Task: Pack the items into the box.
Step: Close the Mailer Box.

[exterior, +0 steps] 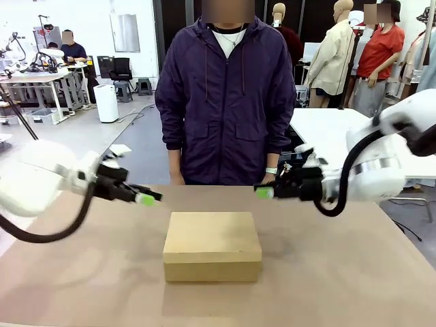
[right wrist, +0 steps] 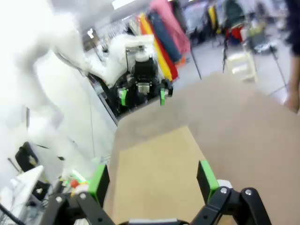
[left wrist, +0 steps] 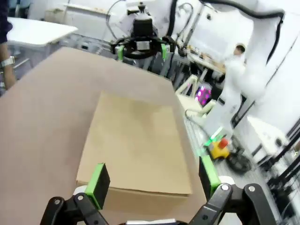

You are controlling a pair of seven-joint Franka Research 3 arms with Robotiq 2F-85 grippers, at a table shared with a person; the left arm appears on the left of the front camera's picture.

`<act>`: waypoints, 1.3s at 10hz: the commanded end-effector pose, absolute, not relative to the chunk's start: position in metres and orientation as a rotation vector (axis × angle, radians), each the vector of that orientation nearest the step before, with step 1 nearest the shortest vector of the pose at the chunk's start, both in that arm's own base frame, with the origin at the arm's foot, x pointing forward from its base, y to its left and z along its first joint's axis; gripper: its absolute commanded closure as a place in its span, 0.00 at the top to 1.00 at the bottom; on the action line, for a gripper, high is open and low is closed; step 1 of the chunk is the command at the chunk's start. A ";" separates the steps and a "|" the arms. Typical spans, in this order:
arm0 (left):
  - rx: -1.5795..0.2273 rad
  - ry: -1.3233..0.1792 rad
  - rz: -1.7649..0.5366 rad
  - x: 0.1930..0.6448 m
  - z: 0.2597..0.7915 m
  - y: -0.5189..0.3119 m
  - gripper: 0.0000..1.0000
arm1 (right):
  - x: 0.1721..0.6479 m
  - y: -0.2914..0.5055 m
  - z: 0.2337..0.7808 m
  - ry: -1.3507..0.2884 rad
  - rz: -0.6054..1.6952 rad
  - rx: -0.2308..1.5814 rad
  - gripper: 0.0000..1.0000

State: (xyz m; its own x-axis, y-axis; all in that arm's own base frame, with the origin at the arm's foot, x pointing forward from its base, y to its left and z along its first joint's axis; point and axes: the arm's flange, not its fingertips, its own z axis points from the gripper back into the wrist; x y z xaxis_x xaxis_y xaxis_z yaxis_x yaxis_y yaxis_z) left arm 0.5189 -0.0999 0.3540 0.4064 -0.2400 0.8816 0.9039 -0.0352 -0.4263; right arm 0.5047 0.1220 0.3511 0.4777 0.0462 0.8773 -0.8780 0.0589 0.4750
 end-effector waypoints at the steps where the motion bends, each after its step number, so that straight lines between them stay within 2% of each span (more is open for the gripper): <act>1: -1.387 -0.509 -0.774 0.506 0.404 -0.059 1.00 | 0.510 0.090 0.399 -0.644 0.570 1.396 1.00; 2: -1.280 -0.510 -0.558 0.511 0.418 -0.024 1.00 | 0.508 0.059 0.415 -0.629 0.456 1.349 1.00; 3: -1.280 -0.485 -0.347 0.515 0.430 0.017 1.00 | 0.503 0.020 0.426 -0.546 0.390 1.380 1.00; 4: -1.344 -0.513 -0.197 0.518 0.446 0.061 1.00 | 0.497 -0.020 0.435 -0.455 0.277 1.405 1.00; 6: -1.416 -0.422 0.025 0.520 0.457 0.120 1.00 | 0.481 -0.078 0.440 -0.444 0.124 1.416 1.00; 7: -1.497 -0.397 0.011 0.519 0.456 0.139 1.00 | 0.473 -0.102 0.440 -0.483 0.058 1.399 1.00; 8: -1.528 -0.445 0.012 0.520 0.453 0.148 1.00 | 0.473 -0.117 0.434 -0.532 0.015 1.384 1.00; 9: -1.393 -0.396 -0.007 0.507 0.454 0.141 1.00 | 0.474 -0.097 0.431 -0.471 0.109 1.400 1.00; 13: -1.393 -0.396 -0.007 0.507 0.454 0.141 1.00 | 0.474 -0.097 0.431 -0.471 0.109 1.400 1.00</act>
State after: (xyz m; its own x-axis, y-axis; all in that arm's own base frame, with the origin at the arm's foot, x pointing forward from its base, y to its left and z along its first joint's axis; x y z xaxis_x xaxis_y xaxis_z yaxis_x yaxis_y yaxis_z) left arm 0.5120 0.1437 0.4535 0.9375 0.2270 0.2637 0.2275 0.1735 -0.9582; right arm 0.4744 -0.0957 0.4294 0.9069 -0.2000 0.3709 -0.3387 0.1778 0.9239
